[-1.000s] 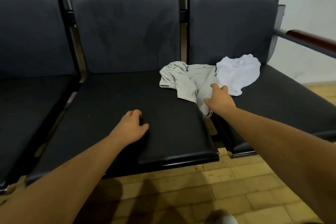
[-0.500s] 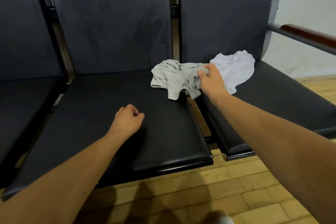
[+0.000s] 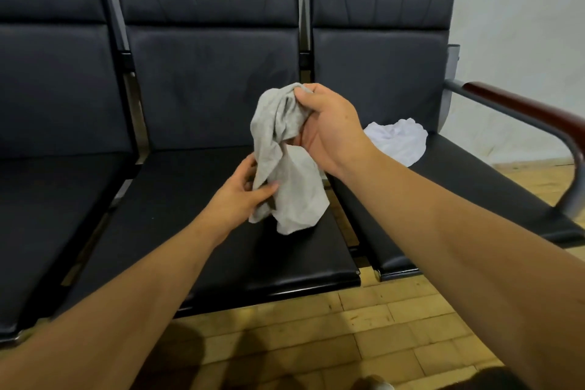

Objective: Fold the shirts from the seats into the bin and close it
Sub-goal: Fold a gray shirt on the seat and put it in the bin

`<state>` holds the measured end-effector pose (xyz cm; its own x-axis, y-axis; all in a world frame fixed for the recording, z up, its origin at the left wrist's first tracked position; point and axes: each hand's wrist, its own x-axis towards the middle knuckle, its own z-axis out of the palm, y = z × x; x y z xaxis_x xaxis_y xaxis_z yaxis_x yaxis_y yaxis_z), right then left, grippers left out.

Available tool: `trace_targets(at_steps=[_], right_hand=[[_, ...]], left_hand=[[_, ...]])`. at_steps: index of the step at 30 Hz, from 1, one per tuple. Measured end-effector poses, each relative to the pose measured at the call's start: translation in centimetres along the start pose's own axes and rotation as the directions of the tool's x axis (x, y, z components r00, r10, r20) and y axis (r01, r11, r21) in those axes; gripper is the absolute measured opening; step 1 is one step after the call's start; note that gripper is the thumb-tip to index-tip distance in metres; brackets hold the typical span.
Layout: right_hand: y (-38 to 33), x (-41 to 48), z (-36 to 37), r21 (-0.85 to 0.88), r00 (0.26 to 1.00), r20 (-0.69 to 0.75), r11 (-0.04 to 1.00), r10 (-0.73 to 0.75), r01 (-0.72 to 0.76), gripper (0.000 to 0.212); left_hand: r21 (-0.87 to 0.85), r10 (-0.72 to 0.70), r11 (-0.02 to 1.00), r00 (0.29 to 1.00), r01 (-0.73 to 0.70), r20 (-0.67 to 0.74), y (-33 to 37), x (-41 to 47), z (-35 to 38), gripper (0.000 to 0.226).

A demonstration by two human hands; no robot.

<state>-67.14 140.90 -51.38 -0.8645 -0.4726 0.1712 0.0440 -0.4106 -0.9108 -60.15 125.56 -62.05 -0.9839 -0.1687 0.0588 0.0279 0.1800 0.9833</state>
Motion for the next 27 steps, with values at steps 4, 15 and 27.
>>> trace_targets(at_steps=[4,15,27], right_hand=[[0.6,-1.5,0.0,-0.035,0.995,-0.075,0.997,0.062,-0.064,0.012],[4.4,-4.4,-3.3,-0.386,0.926,-0.279,0.853,0.254,-0.351,0.011],[5.6,-4.8,-0.3,-0.982,0.955,0.110,0.181,0.275,0.060,0.039]], left_hand=[[0.220,-0.028,0.974,0.989,0.059,-0.143,0.2,-1.8,-2.1,0.012],[0.234,0.104,0.971,0.973,-0.054,-0.208,5.3,-7.1,-8.6,0.018],[-0.033,-0.081,0.997,0.915,0.074,-0.394,4.9,-8.6,-8.7,0.053]])
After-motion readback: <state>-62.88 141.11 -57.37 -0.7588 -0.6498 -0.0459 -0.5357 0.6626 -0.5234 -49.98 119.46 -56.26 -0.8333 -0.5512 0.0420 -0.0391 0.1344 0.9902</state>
